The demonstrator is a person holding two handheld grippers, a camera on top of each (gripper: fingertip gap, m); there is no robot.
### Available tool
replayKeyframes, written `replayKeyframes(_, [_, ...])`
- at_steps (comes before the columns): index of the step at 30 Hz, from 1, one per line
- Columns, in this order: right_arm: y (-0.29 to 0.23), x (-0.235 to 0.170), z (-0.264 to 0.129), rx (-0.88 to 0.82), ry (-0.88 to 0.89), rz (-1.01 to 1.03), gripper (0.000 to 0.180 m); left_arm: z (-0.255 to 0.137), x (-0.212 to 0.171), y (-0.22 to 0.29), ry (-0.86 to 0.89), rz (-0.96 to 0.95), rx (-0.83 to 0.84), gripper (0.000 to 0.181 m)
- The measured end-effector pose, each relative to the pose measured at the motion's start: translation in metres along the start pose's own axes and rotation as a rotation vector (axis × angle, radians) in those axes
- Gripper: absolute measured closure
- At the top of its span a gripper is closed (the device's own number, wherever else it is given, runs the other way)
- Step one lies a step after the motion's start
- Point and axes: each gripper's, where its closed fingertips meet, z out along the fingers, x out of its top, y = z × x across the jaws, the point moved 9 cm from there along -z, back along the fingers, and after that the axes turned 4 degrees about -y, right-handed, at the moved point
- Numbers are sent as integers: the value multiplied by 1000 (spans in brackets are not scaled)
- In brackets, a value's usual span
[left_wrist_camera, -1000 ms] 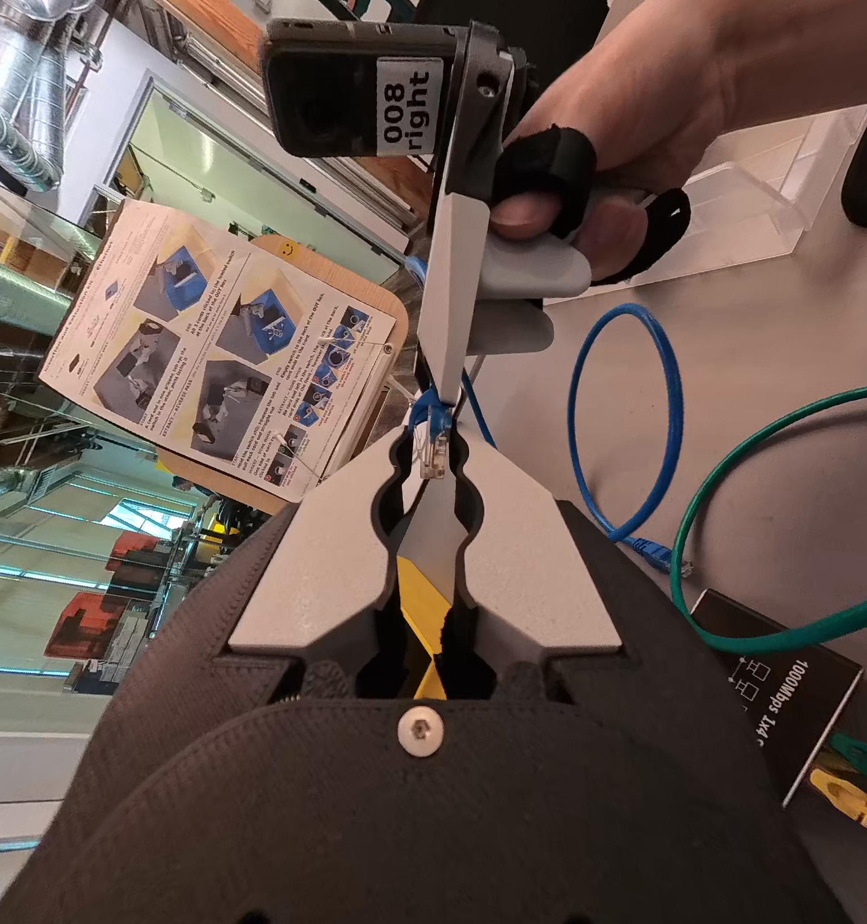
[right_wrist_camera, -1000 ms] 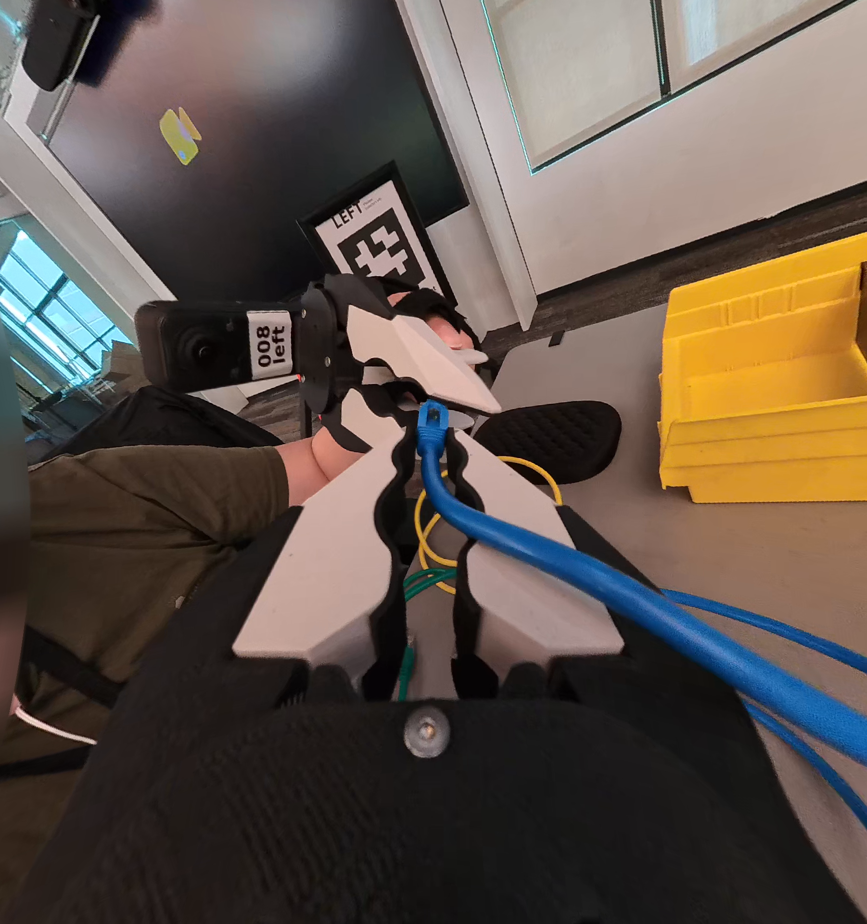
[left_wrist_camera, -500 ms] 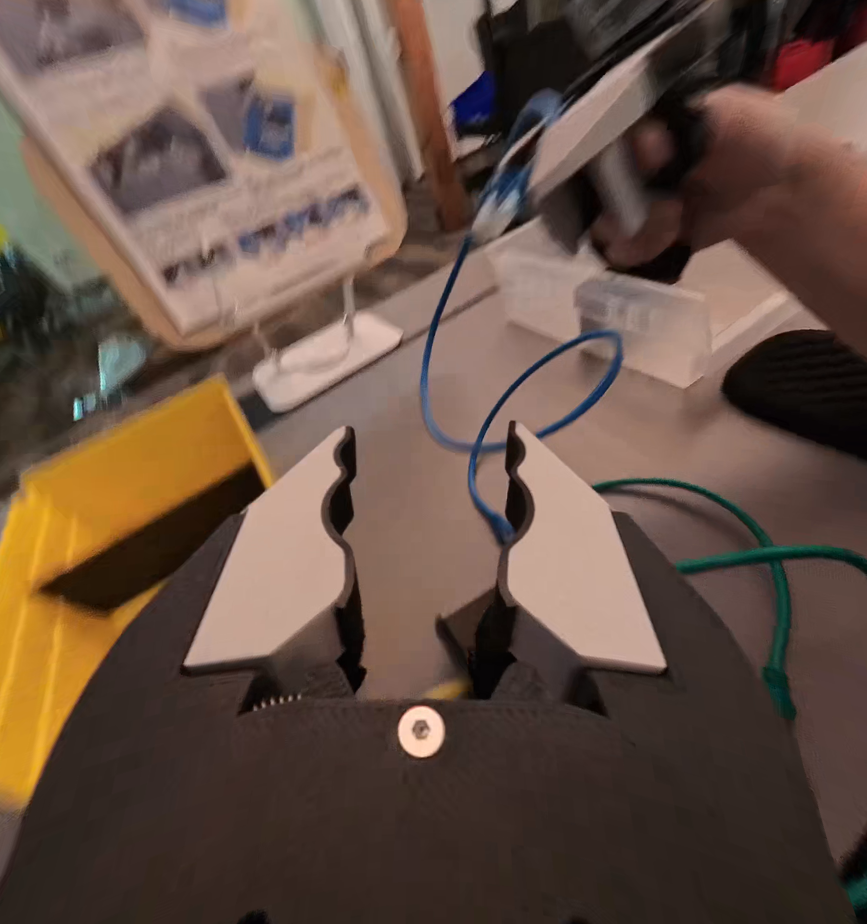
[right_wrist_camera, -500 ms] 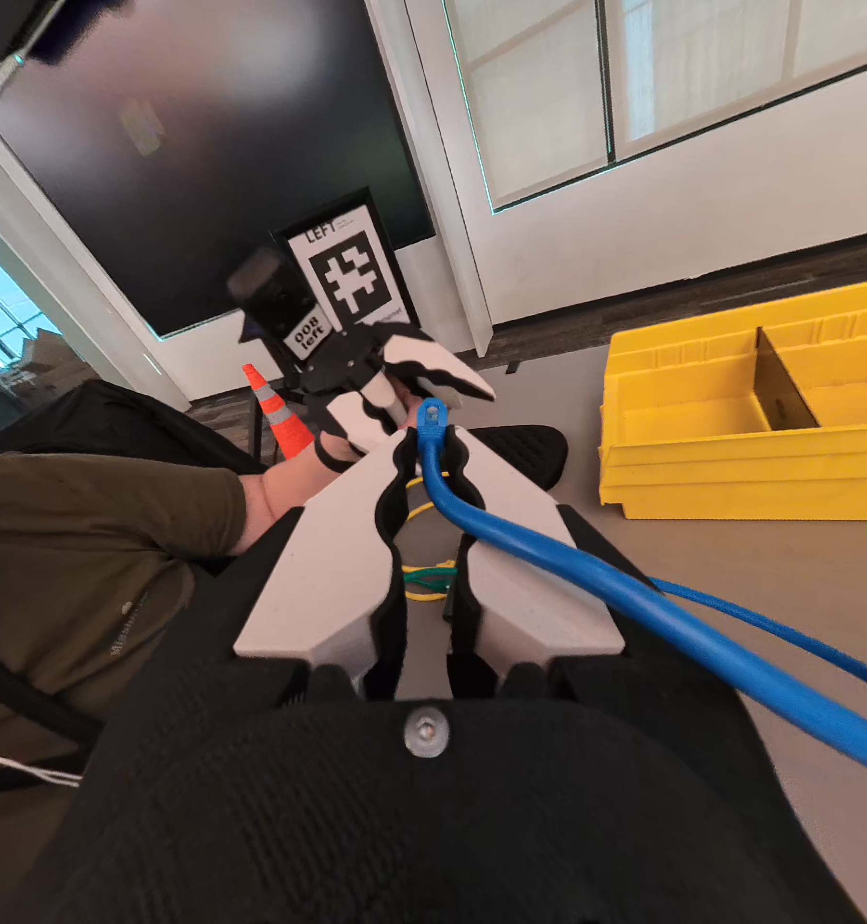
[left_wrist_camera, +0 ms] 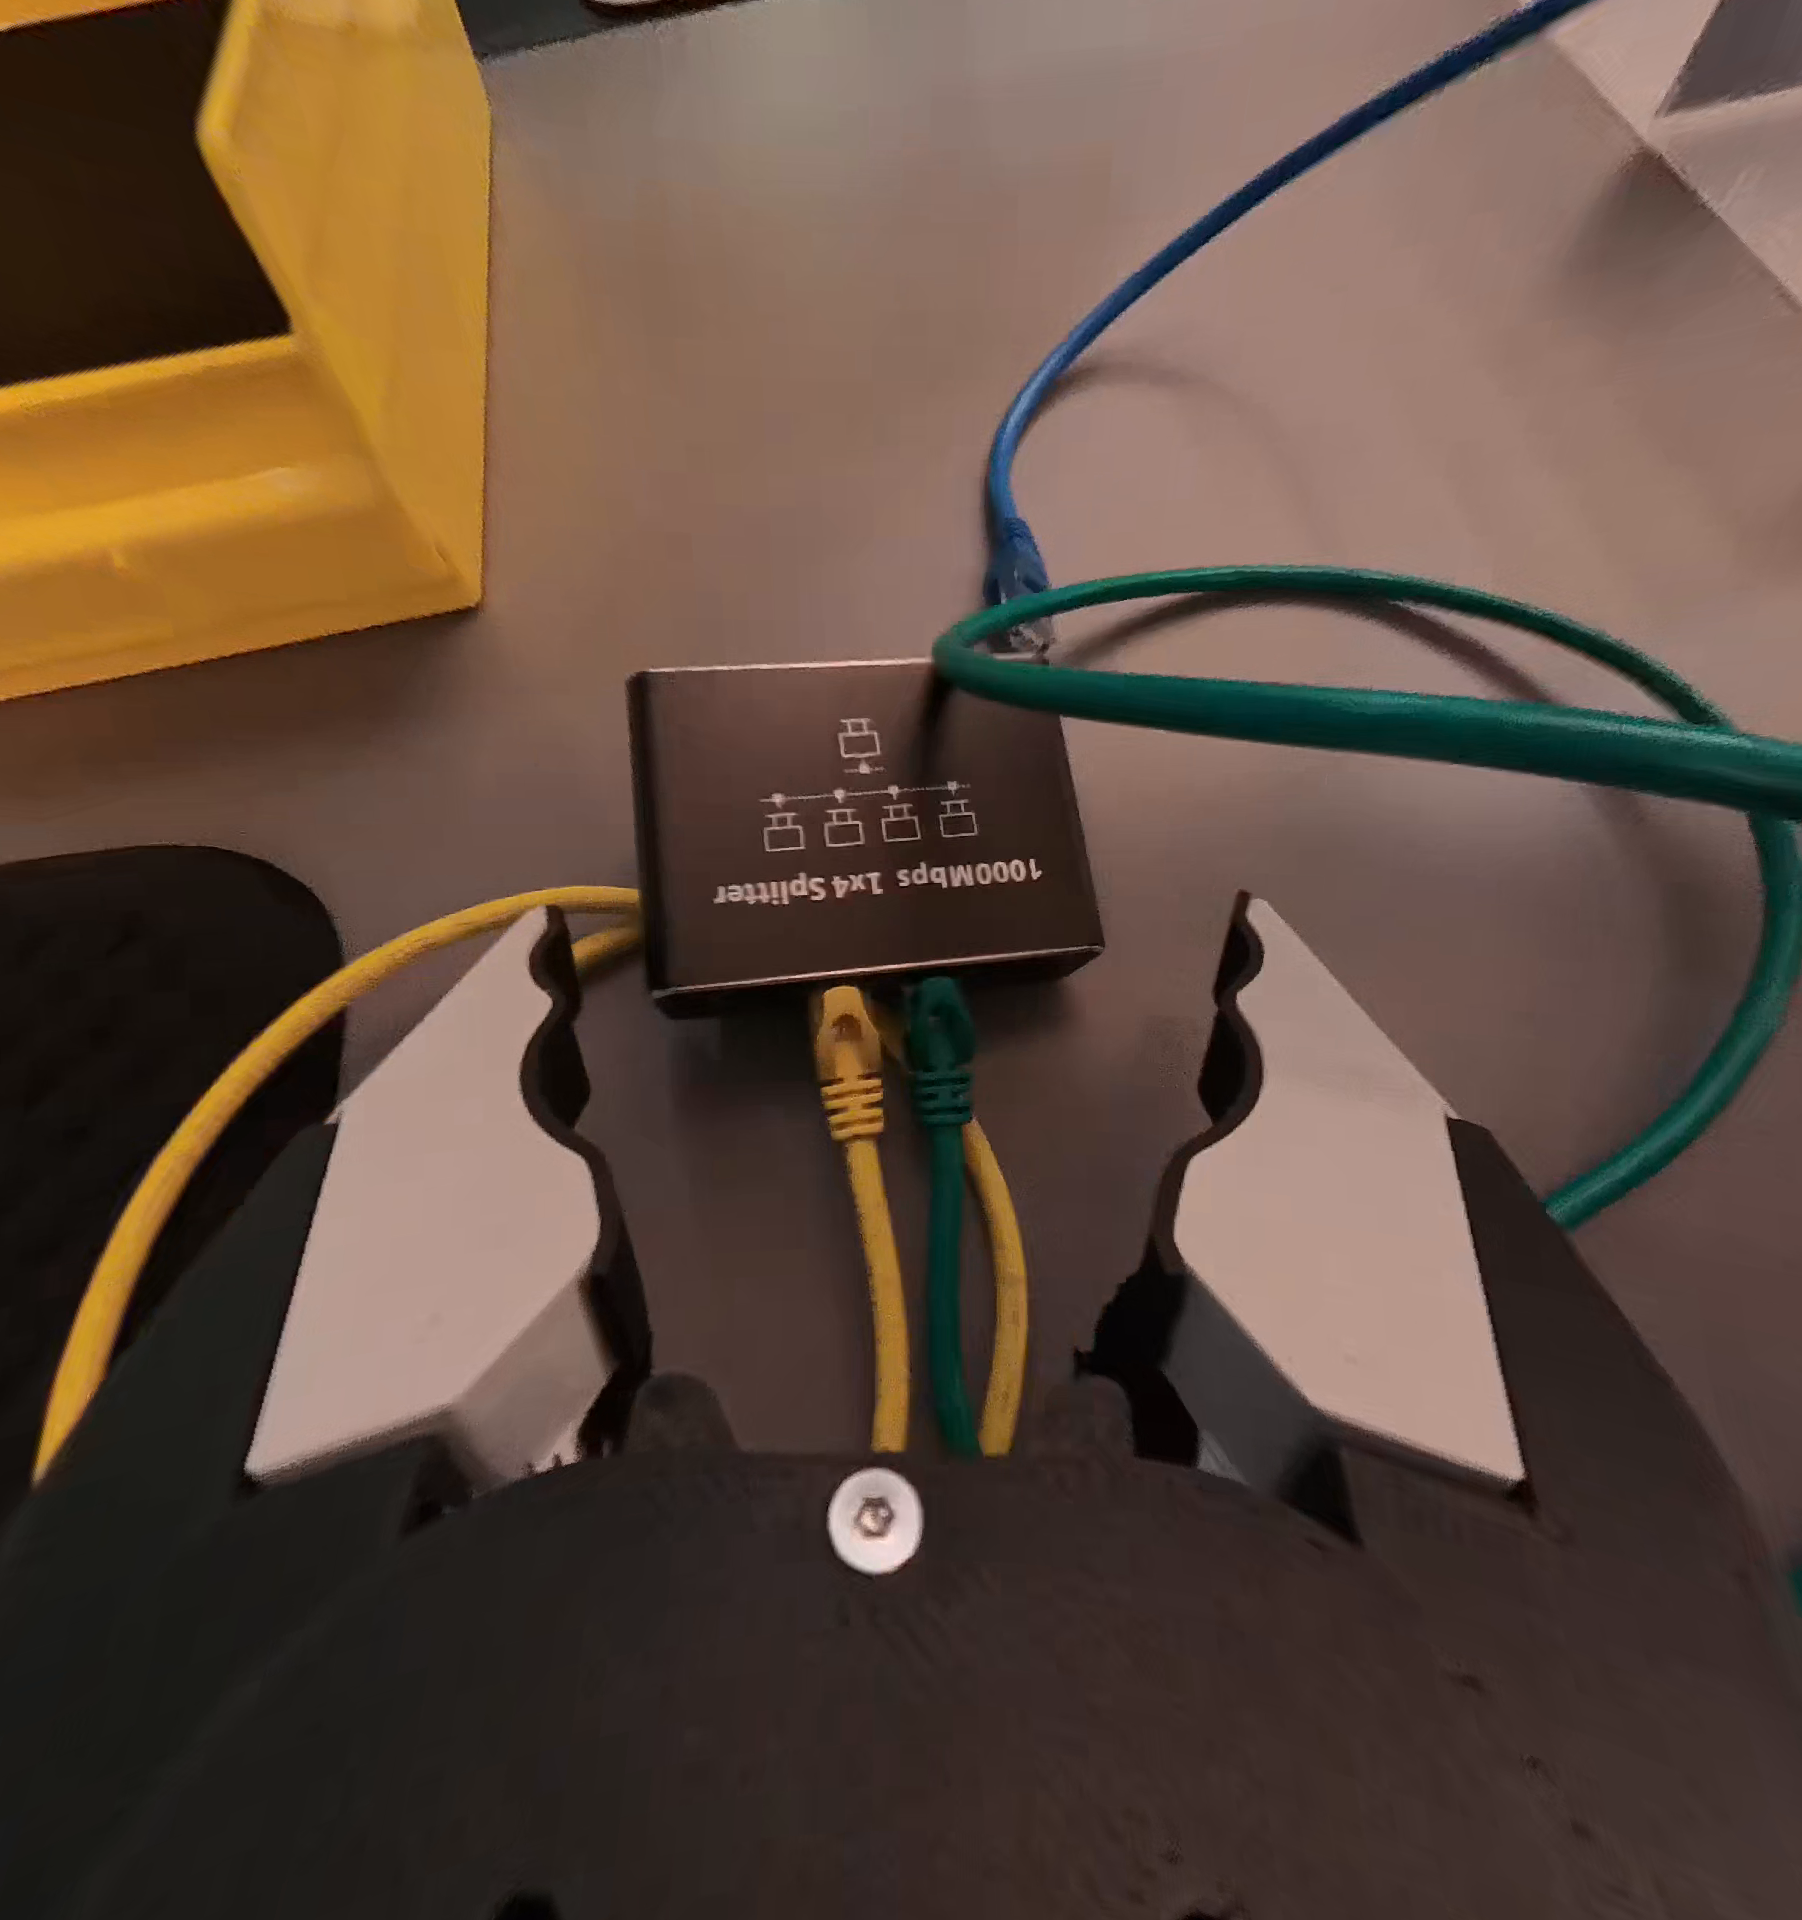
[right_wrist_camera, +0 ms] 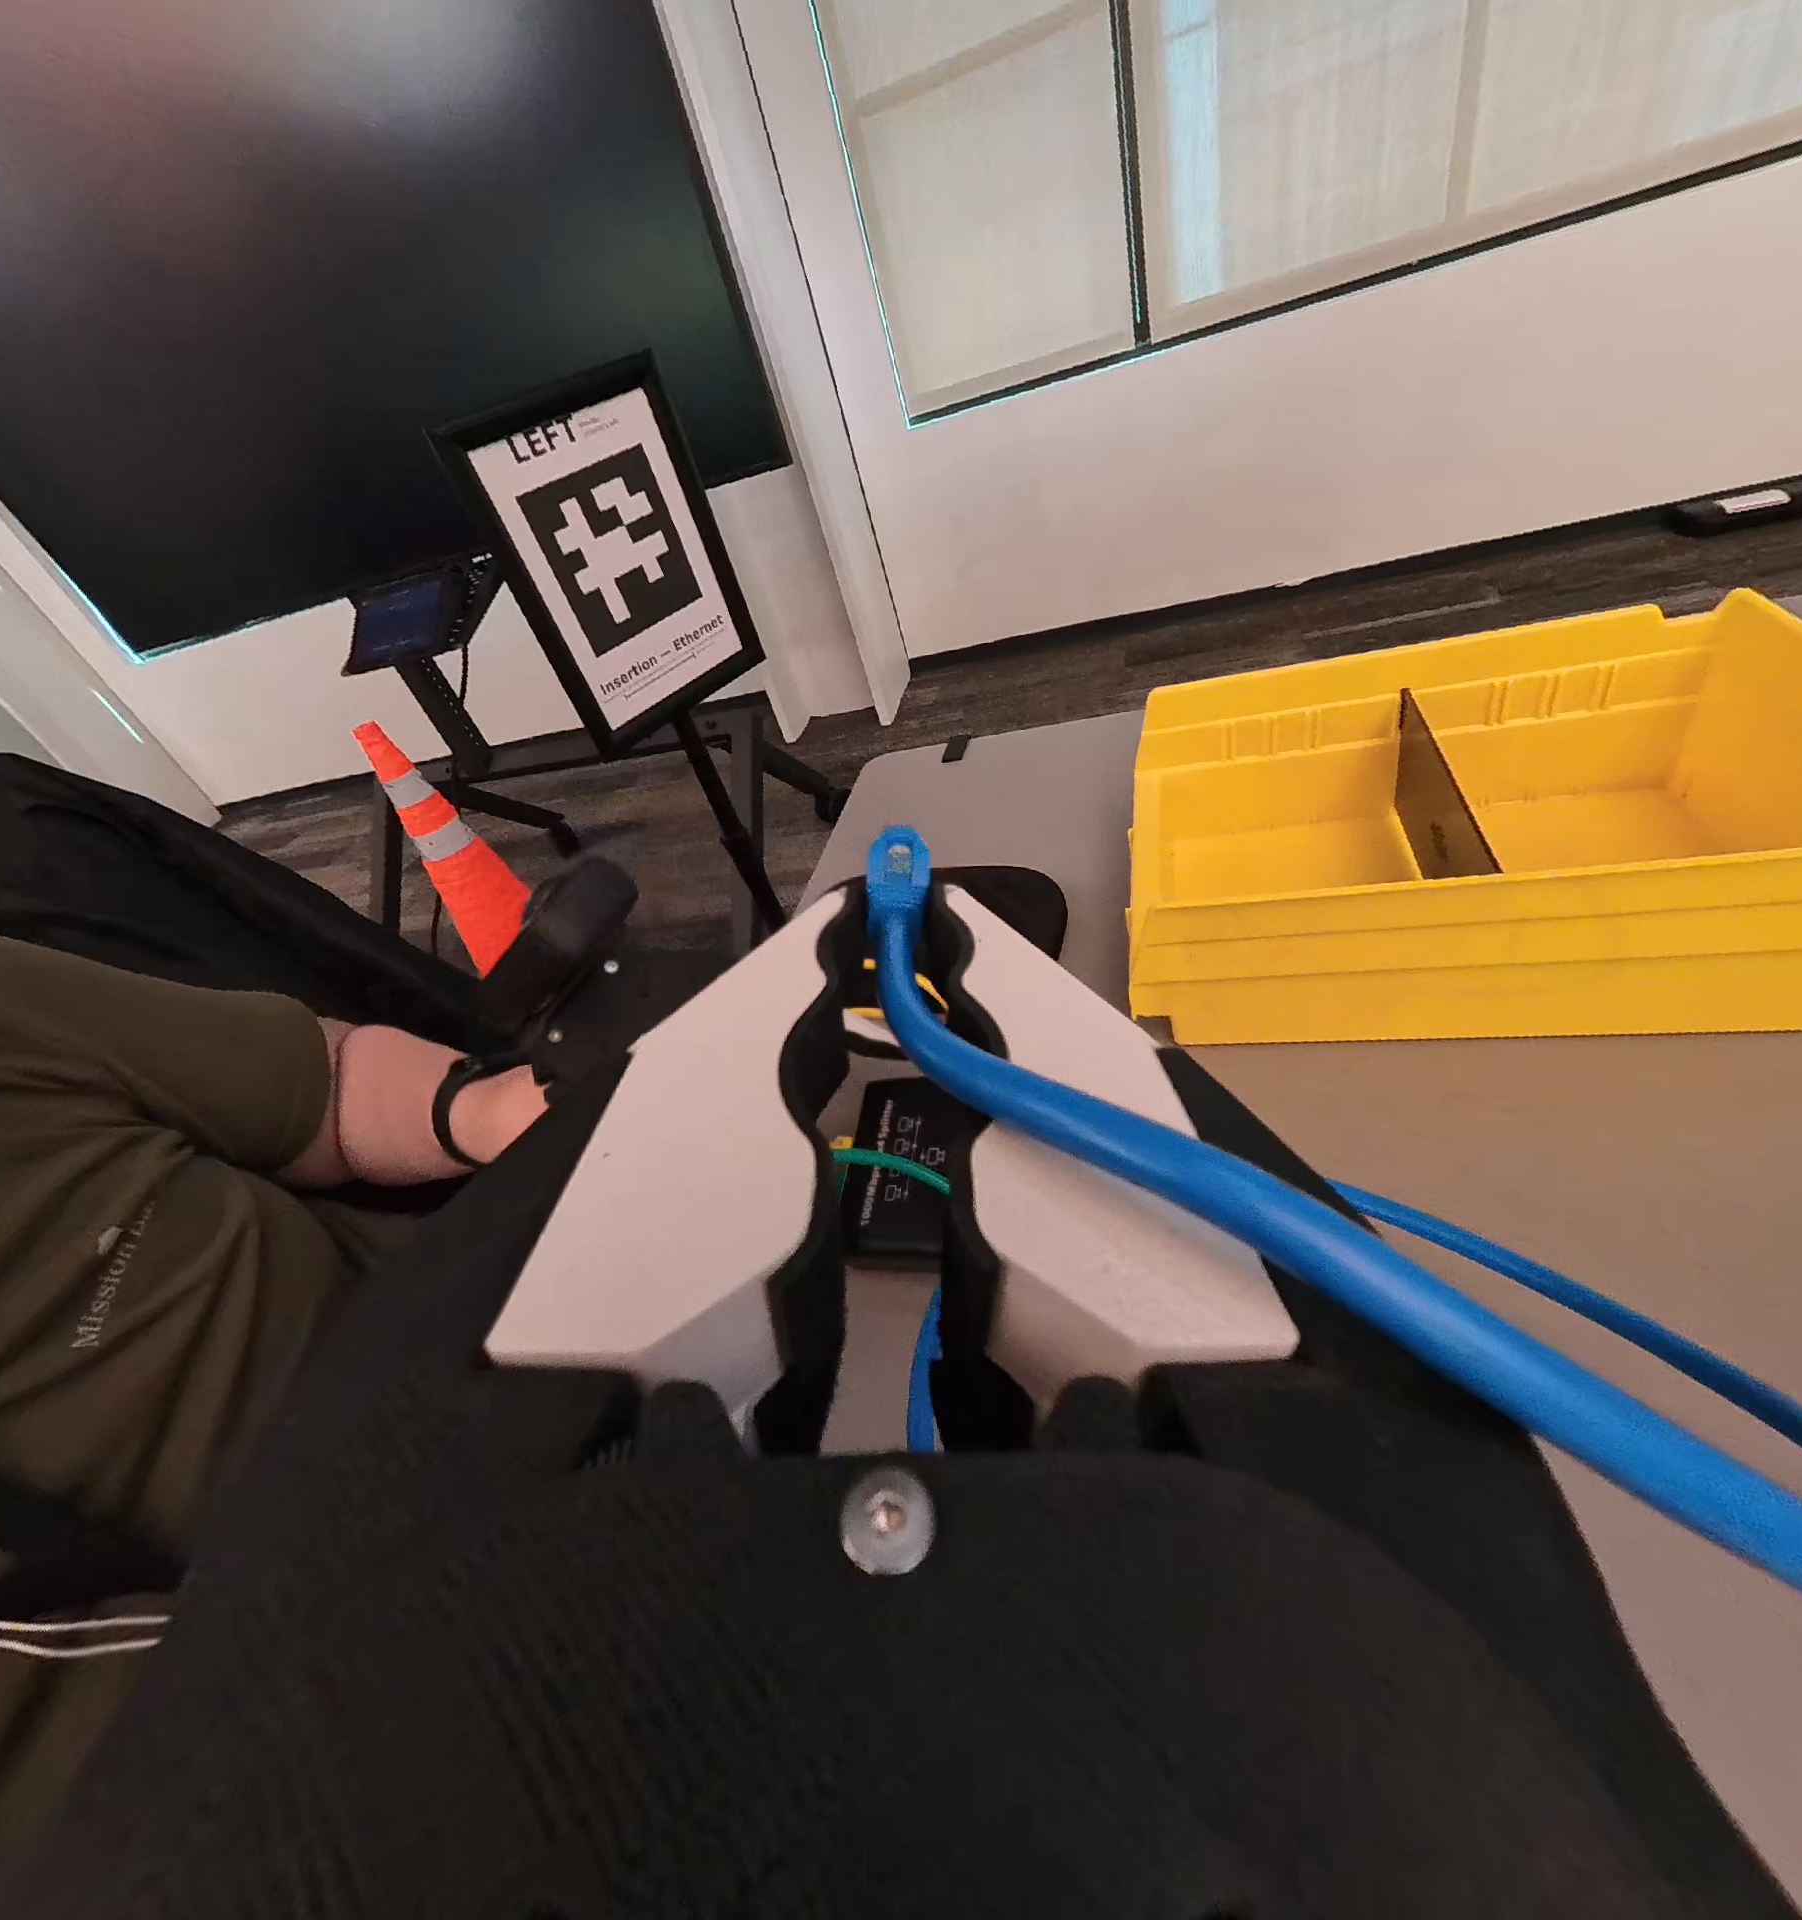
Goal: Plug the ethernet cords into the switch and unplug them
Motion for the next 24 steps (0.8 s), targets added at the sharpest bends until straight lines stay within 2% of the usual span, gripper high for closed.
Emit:
replayKeyframes(4, [-2, -1, 2, -6, -13, -6, 169, 22, -3, 4, -101, 68, 96, 48])
replayKeyframes(8, [-3, 0, 1, -25, -27, -17, 169, 33, 2, 0, -128, 28, 53, 66])
replayKeyframes(13, [-4, 0, -1, -24, -32, -23, 169, 33, 6, -6, -145, 74, 20, 77])
replayKeyframes(19, [-3, -1, -1, -29, -42, -24, 169, 35, 5, -6, -115, 74, 21, 76])
replayKeyframes(24, [0, -4, 1, -35, -67, -22, 168, 37, 13, -11, -184, 150, -30, 78])
